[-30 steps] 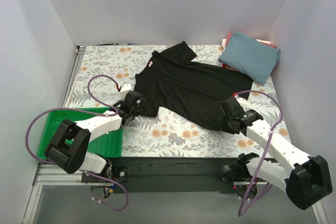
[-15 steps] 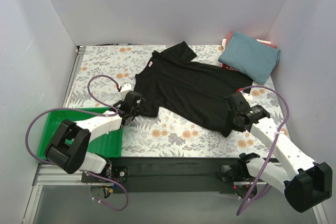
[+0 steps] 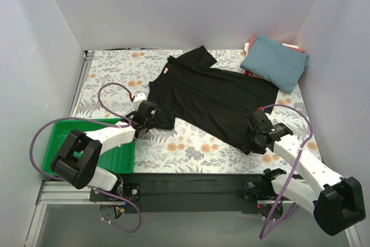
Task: Fold and stack the t-shirts
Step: Fold the tshirt
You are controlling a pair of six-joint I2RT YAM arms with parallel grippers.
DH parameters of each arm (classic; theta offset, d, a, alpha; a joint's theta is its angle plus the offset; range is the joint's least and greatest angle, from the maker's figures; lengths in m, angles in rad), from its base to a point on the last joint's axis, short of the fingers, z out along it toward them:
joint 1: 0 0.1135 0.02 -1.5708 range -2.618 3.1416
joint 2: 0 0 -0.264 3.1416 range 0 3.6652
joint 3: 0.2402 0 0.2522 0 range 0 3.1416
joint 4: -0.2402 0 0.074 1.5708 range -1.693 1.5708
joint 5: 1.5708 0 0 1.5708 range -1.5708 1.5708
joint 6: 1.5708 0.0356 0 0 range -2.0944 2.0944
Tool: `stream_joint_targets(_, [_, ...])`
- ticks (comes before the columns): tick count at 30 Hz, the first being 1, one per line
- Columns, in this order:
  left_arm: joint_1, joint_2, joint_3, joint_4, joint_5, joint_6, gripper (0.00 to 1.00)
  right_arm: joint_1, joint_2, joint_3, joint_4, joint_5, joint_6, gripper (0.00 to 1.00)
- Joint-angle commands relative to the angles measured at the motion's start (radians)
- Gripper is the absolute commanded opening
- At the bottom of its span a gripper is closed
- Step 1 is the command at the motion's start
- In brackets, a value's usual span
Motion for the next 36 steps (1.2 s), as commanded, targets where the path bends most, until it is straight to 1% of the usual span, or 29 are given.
stream_joint_targets(1, [0.006,-0.005,0.005,0.008,-0.002,0.008,0.0,-0.001,0.0,-0.026,0.064,-0.023,0.026,0.46])
stream_joint_targets(8, [0.006,0.003,0.006,0.008,-0.008,0.009,0.0,-0.003,0.021,-0.072,0.112,0.003,0.036,0.44])
stream_joint_targets(12, [0.006,0.001,0.008,0.007,-0.008,0.009,0.0,-0.003,0.028,-0.112,0.158,-0.003,0.046,0.41])
stream_joint_targets(19, [0.006,0.004,0.008,0.008,-0.01,0.009,0.0,-0.003,0.031,-0.135,0.184,-0.003,0.05,0.36])
stream_joint_targets(22, [0.006,0.001,0.009,-0.001,-0.013,0.005,0.0,-0.001,0.031,-0.142,0.188,-0.015,0.049,0.28])
stream_joint_targets(23, [0.006,0.0,0.017,-0.007,-0.019,0.003,0.0,-0.003,0.031,-0.145,0.188,-0.02,0.049,0.22])
stream_joint_targets(25, [0.006,-0.009,0.026,-0.028,-0.046,0.0,0.0,-0.003,0.031,-0.145,0.187,-0.032,0.049,0.15])
stream_joint_targets(26, [0.006,-0.013,0.035,-0.035,-0.054,0.0,0.0,-0.001,0.028,-0.146,0.187,-0.053,0.044,0.08])
stream_joint_targets(27, [0.006,-0.019,0.038,-0.038,-0.06,0.0,0.0,-0.003,0.024,-0.146,0.184,-0.061,0.046,0.05])
stream_joint_targets(29, [0.006,-0.043,0.046,-0.039,-0.05,0.003,0.0,-0.003,0.015,-0.146,0.173,-0.078,0.046,0.02])
stream_joint_targets(36, [0.008,-0.153,0.084,-0.052,-0.025,0.023,0.0,0.009,-0.031,-0.103,0.054,-0.096,0.03,0.01])
